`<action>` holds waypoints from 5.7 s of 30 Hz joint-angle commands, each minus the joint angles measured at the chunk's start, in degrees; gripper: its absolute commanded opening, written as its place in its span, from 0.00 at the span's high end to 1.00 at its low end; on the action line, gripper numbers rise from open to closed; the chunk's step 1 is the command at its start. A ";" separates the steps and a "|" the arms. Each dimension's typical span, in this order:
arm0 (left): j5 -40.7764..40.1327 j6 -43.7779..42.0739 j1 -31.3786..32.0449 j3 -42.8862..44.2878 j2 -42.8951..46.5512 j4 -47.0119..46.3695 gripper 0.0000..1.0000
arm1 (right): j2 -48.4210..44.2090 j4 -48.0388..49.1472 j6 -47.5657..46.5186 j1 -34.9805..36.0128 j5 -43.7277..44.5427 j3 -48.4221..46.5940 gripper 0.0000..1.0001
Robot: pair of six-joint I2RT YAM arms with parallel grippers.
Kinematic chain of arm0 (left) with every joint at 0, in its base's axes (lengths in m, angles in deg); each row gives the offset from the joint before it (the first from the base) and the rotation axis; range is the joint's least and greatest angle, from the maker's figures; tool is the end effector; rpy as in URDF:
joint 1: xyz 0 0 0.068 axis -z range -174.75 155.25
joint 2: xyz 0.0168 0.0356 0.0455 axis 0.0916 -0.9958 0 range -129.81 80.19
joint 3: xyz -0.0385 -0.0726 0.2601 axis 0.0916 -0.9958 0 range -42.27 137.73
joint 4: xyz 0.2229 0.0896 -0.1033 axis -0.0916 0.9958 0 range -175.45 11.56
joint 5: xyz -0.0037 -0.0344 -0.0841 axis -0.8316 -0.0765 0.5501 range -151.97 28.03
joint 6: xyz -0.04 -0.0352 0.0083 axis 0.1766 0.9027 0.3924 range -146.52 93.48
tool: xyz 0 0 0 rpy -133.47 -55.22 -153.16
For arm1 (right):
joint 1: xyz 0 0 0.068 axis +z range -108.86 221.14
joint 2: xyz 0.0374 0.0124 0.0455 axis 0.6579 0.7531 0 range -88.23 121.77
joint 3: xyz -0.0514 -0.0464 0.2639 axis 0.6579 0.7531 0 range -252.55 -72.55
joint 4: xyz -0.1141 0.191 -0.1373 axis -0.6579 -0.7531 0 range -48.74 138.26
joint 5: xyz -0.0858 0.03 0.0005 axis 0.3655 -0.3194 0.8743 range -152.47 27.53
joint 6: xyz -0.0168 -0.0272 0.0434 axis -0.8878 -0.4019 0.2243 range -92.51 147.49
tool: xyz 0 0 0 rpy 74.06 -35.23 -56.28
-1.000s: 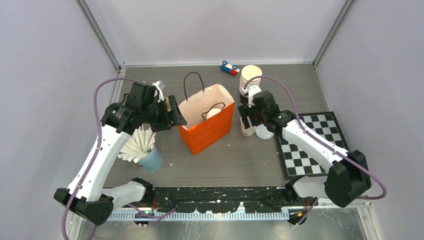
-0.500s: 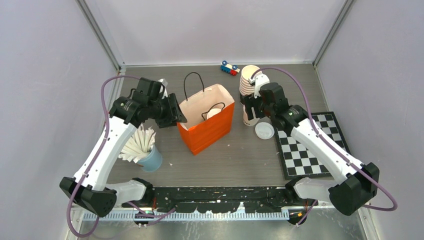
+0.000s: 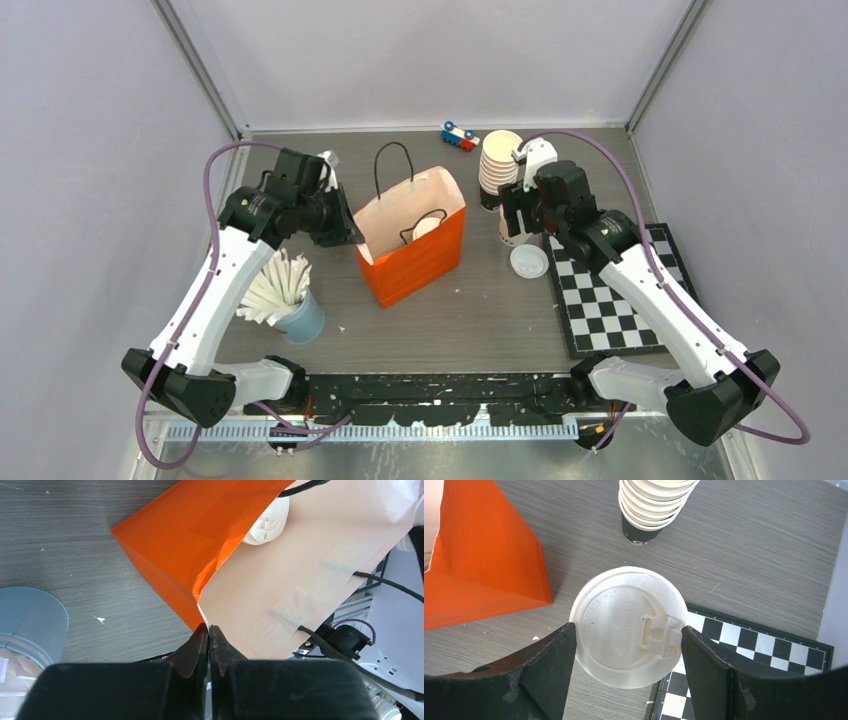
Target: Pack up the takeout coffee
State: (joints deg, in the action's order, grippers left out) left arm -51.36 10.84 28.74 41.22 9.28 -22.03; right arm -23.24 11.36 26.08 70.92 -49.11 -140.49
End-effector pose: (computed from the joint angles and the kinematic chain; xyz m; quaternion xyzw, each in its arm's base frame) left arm 0.2071 -0.0970 0.3904 -0.0826 0.9350 -0.2441 0.2436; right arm 0.2124 0.1122 0.3646 -0.1831 0.8592 0.0148 0.4776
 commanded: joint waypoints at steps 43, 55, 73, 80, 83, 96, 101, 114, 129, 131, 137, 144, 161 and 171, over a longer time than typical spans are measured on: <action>19.38 -14.20 0.77 0.38 -0.76 -2.89 0.95 | 1.98 -7.31 -3.59 0.18 3.23 -22.86 0.26; 9.07 -11.97 0.77 7.13 -3.27 -4.15 0.45 | -2.14 -11.83 -6.63 0.43 -8.86 -28.61 0.25; 6.57 -9.42 -0.16 2.22 2.76 -5.69 0.00 | 5.14 -12.35 -9.06 15.60 -13.54 -40.03 0.25; 13.40 -5.77 -3.16 0.89 2.58 -6.41 0.19 | 8.44 -12.92 -10.01 21.98 -13.54 -42.24 0.25; 15.50 -4.52 -3.44 0.55 1.76 -6.13 0.25 | 8.53 -12.30 -10.57 23.65 -13.54 -40.92 0.25; 18.29 -1.67 -3.71 -1.26 0.29 -6.75 0.41 | 6.70 -5.79 -17.31 24.25 -19.85 -29.64 0.23; 17.82 -1.22 -3.71 -1.63 0.28 -8.34 0.56 | 8.02 -4.63 -19.65 24.22 -19.90 -28.32 0.23; 18.19 -3.27 -3.71 -0.58 -1.21 -8.17 0.72 | 9.96 -3.63 -24.83 24.22 -21.41 -23.22 0.23; 19.52 -4.56 -3.71 1.57 -2.72 -3.42 0.70 | 9.89 -4.50 -26.21 24.44 -23.65 -19.17 0.24; 19.68 -4.42 -3.71 1.39 -2.38 -3.26 0.70 | 9.30 -4.10 -25.93 24.61 -23.44 -18.21 0.24; 21.25 -3.56 -3.71 -0.98 -1.23 -6.25 0.74 | 8.23 -3.50 -24.66 25.75 -22.02 -16.13 0.25; 23.75 -3.47 -3.71 -1.37 -1.17 -9.07 0.89 | 6.68 -2.82 -24.97 27.16 -19.84 -13.73 0.26; 30.01 -8.77 -3.71 -9.77 2.73 -31.33 1.00 | 6.37 4.91 -31.80 28.30 -7.80 -10.06 0.24; 29.24 -8.59 -3.71 -17.01 5.92 -42.19 1.00 | 8.50 5.71 -32.24 28.28 -9.02 -10.28 0.24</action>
State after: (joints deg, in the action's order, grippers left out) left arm -23.27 2.80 25.37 26.68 12.64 -56.34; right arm -14.67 13.91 -5.22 99.10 -57.87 -149.47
